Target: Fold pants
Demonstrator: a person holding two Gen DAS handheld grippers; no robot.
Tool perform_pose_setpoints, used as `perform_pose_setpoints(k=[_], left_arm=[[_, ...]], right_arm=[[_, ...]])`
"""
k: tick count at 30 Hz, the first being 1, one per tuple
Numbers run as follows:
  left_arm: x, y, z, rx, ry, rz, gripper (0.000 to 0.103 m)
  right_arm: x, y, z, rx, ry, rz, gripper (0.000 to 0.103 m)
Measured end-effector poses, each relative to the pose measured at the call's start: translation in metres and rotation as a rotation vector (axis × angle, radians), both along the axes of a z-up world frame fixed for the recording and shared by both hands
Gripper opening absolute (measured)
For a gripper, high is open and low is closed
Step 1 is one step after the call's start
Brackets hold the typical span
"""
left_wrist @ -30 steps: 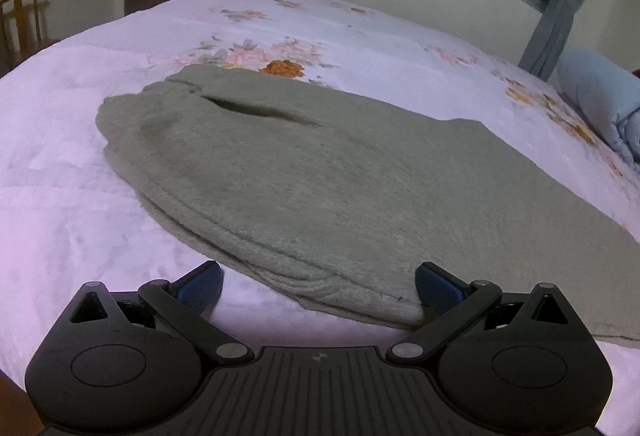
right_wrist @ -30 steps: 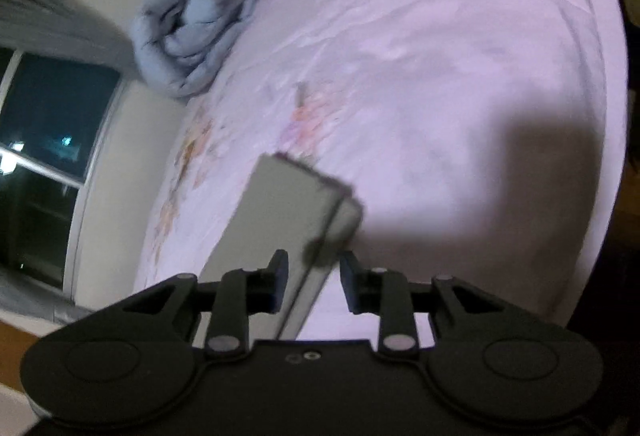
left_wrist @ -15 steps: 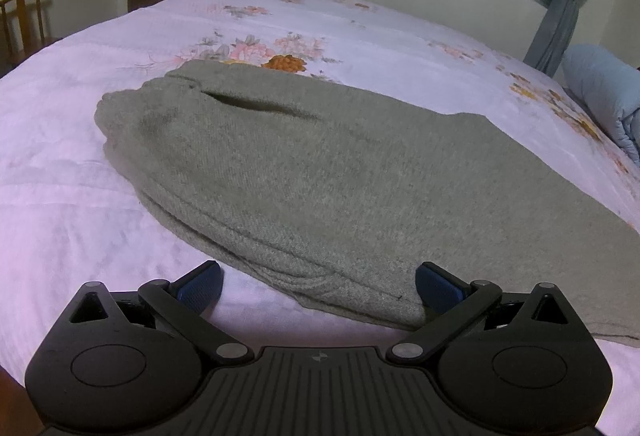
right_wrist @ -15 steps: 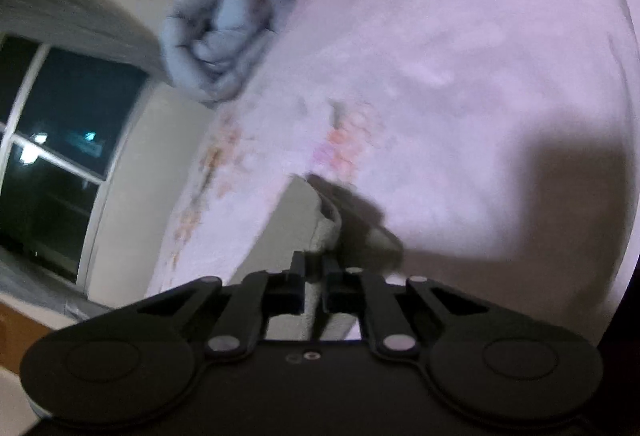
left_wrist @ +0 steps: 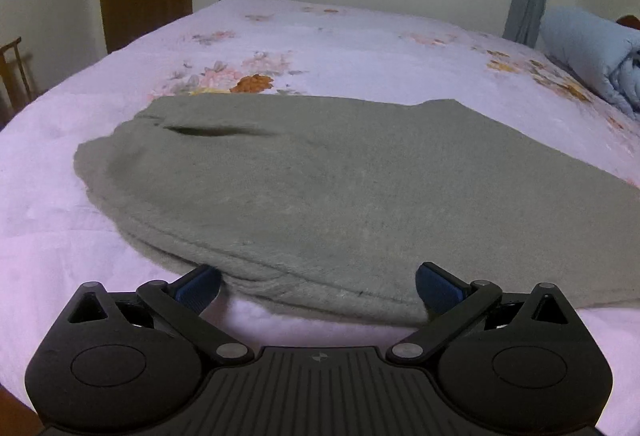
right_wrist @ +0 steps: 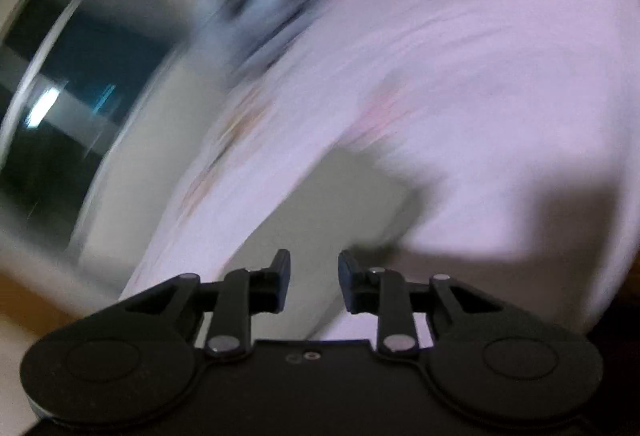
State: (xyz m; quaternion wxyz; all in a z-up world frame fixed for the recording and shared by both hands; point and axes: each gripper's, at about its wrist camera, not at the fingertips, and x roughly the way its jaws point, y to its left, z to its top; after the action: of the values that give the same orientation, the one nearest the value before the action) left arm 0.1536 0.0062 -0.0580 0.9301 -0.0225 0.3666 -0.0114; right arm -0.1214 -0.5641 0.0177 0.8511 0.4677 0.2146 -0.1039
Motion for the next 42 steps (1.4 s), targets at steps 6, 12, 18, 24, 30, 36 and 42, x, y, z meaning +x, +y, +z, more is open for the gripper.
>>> perform_pose_setpoints(k=[6, 12, 18, 24, 30, 36, 42], left_arm=[[0.021, 0.011, -0.013, 0.008, 0.082, 0.004, 0.103], [0.025, 0.051, 0.002, 0.03, 0.078, 0.123, 0.103], [0.047, 0.057, 0.04, 0.11, -0.088, 0.107, 0.103], [0.053, 0.116, 0.03, 0.024, -0.052, 0.306, 0.103], [0.051, 0.17, -0.002, -0.165, 0.004, 0.463, 0.103], [0.057, 0.167, -0.007, -0.247, 0.007, 0.497, 0.103], [0.061, 0.171, -0.006, -0.252, -0.013, 0.523, 0.099]], right_arm=[[0.099, 0.111, -0.023, 0.007, 0.064, 0.386, 0.018], [0.087, 0.073, -0.053, 0.075, 0.153, 0.204, 0.0], [0.146, 0.09, 0.005, -0.025, 0.013, 0.341, 0.028], [0.297, 0.192, 0.024, -0.104, -0.03, 0.717, 0.034], [0.384, 0.261, 0.008, -0.174, 0.063, 0.896, 0.039], [0.395, 0.297, 0.003, -0.301, 0.076, 0.979, 0.04], [0.402, 0.305, 0.01, -0.461, 0.054, 0.979, 0.04]])
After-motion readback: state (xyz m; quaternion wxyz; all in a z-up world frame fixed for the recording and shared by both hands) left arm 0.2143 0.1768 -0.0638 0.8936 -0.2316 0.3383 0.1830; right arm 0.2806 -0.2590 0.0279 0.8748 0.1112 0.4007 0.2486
